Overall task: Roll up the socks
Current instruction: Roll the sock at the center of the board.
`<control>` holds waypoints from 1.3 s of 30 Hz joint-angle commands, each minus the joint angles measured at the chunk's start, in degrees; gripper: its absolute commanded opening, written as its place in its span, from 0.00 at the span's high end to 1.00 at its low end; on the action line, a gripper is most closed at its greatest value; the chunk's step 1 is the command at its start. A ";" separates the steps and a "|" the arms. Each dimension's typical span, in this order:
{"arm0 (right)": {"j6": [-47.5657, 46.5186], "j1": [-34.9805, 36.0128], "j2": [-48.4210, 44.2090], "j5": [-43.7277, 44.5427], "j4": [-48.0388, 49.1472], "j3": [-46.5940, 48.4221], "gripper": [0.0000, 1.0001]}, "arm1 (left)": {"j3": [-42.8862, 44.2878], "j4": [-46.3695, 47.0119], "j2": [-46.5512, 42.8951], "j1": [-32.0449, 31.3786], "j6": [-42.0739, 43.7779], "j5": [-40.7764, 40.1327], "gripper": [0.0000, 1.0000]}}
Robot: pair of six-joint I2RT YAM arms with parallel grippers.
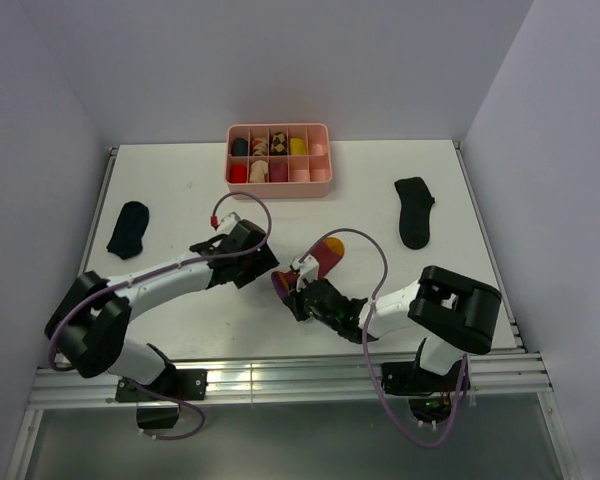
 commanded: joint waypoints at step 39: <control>11.73 -21.89 1.64 -38.70 -0.69 -2.09 0.56 | -10.01 7.12 3.87 -2.94 -4.34 -3.10 0.99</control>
